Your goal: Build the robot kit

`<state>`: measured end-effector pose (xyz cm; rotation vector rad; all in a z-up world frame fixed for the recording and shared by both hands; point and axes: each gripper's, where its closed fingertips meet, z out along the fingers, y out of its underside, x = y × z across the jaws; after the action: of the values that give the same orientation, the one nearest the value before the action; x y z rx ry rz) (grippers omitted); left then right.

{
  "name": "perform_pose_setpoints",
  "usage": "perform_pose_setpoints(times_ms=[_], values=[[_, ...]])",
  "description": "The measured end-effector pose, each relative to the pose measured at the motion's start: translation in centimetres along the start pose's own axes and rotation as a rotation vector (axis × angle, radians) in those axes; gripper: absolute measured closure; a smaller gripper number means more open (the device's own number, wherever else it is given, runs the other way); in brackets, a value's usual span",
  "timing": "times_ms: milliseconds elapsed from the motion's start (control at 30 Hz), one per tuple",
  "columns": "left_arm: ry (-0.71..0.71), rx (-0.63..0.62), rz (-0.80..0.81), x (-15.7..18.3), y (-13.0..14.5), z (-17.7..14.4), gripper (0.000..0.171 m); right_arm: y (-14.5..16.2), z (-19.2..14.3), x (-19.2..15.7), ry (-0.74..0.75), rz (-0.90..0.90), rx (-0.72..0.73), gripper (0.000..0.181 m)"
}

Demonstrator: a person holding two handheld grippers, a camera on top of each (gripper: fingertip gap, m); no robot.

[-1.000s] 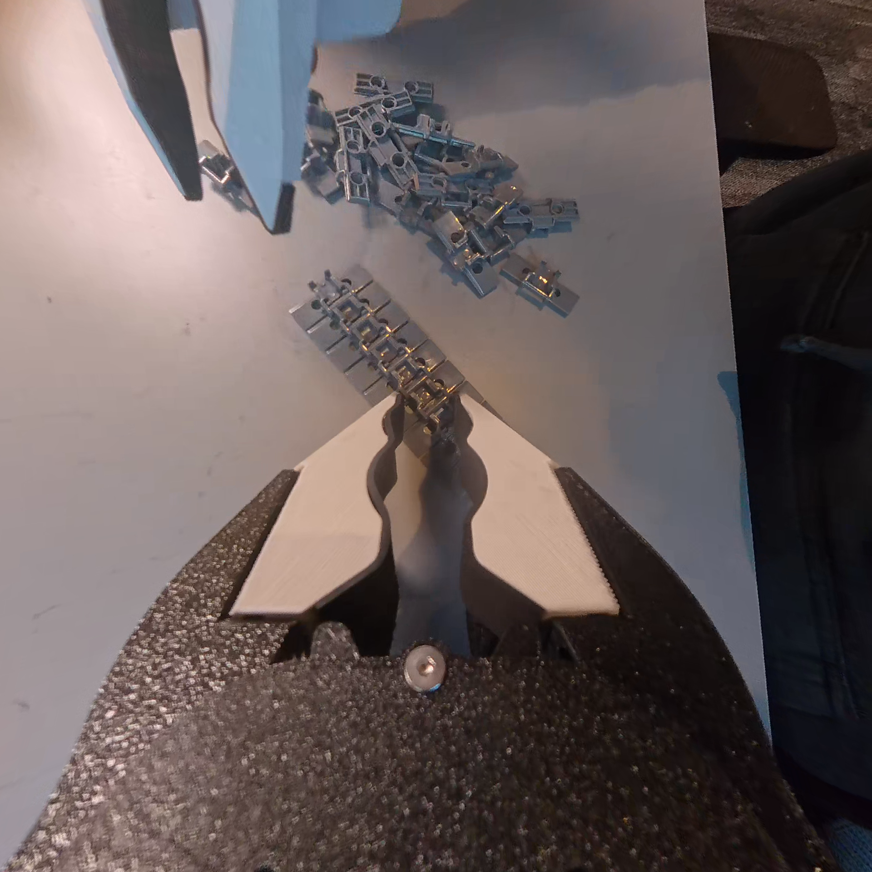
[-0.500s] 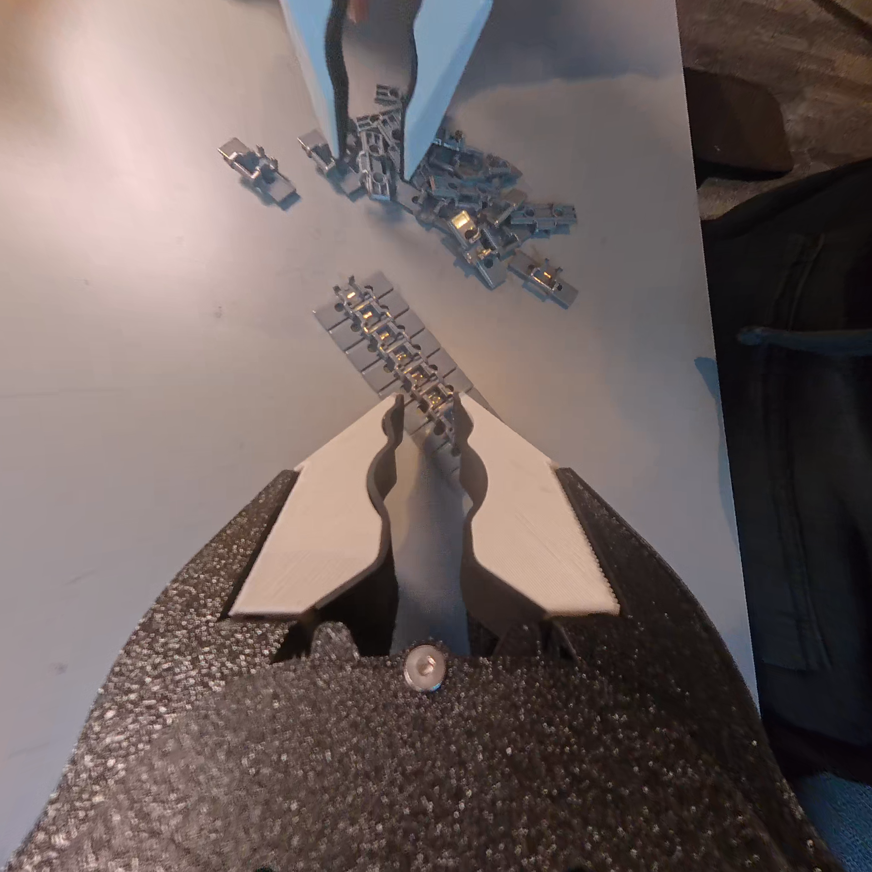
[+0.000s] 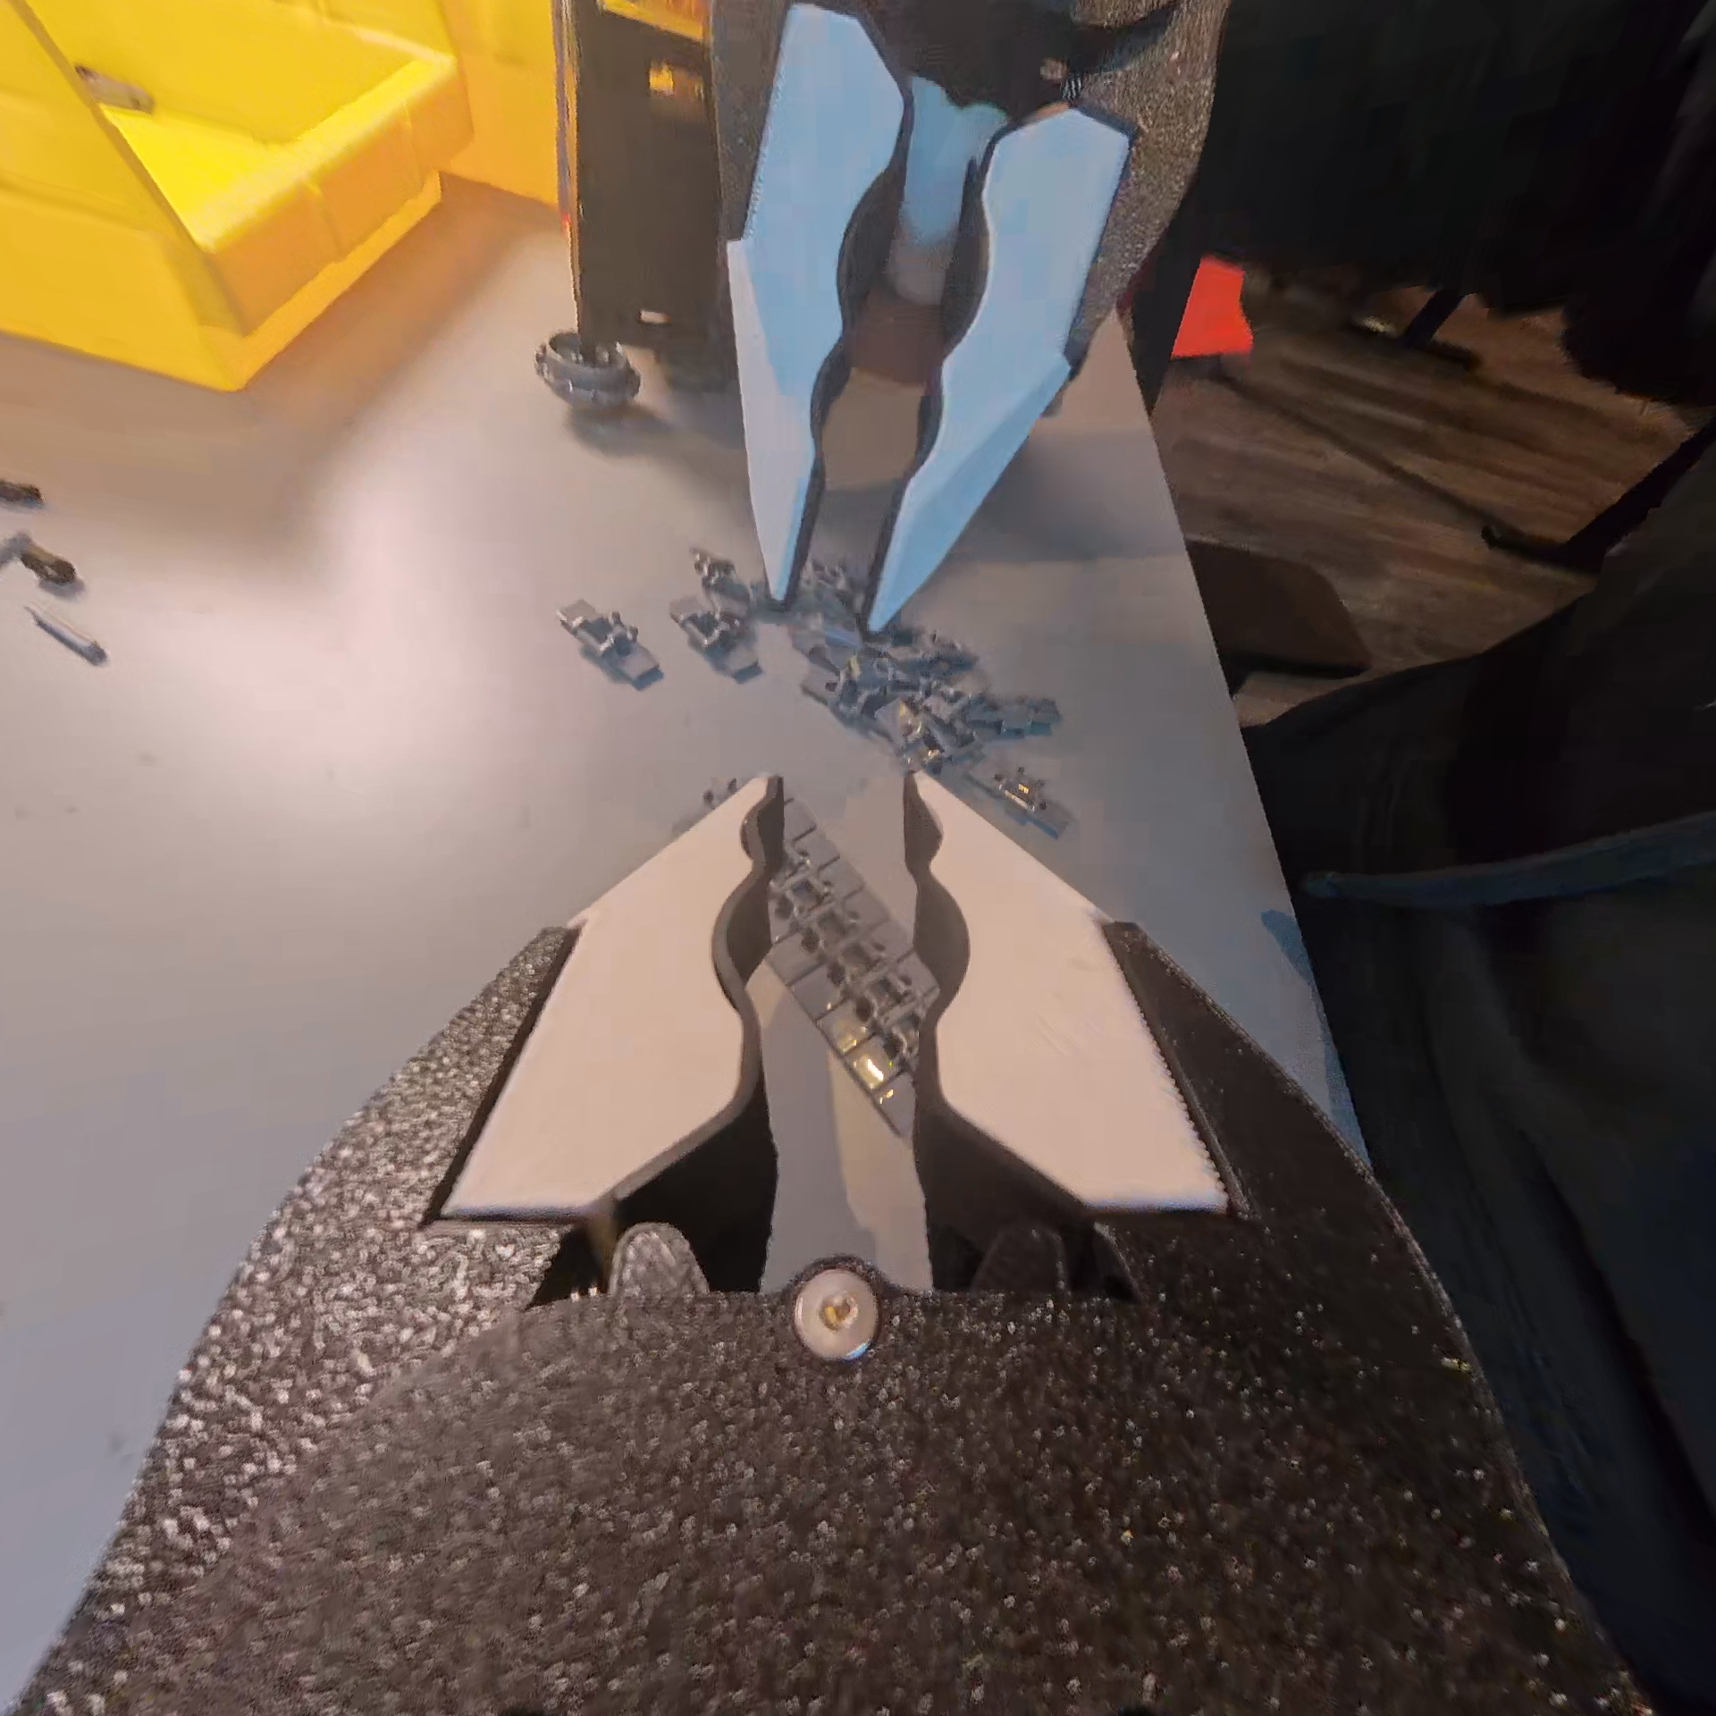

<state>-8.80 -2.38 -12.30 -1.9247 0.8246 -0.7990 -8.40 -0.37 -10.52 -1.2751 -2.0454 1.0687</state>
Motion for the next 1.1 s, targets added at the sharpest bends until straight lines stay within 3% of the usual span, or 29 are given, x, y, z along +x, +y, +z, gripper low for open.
perform_pose_setpoints(times_ms=[167,333,500,633,767,933,1033,1100], values=[[0.036,0.194,0.063,1.7,-3.3,-0.7,0.148,-6.3,-0.6,-1.2,-0.034,0.132,0.452,0.167],[-0.046,0.278,0.131,1.4,-4.8,-1.9,0.154,-6.9,-0.6,-0.7,-0.005,0.207,0.625,0.167],[-0.081,0.283,0.122,0.7,-4.8,-2.3,0.161,-5.9,-0.5,-0.3,0.029,0.235,0.667,0.167],[-0.157,0.234,0.216,0.4,-4.3,-2.0,0.164,-5.2,-0.8,-0.1,0.077,0.188,0.643,0.166],[-0.323,0.160,0.450,-0.4,-3.9,-2.0,0.171,-4.7,-1.1,-0.1,0.105,0.151,0.607,0.170],[-0.416,0.090,0.643,0.0,-3.3,-1.4,0.171,-4.3,-0.8,-0.9,0.072,0.158,0.568,0.163],[-0.537,0.038,0.780,-0.7,-3.3,-1.9,0.171,-4.3,-1.3,-0.5,0.045,0.250,0.566,0.154],[-0.623,-0.006,0.875,-1.3,-3.3,-2.2,0.171,-3.7,-1.1,0.4,0.024,0.403,0.523,0.154]])
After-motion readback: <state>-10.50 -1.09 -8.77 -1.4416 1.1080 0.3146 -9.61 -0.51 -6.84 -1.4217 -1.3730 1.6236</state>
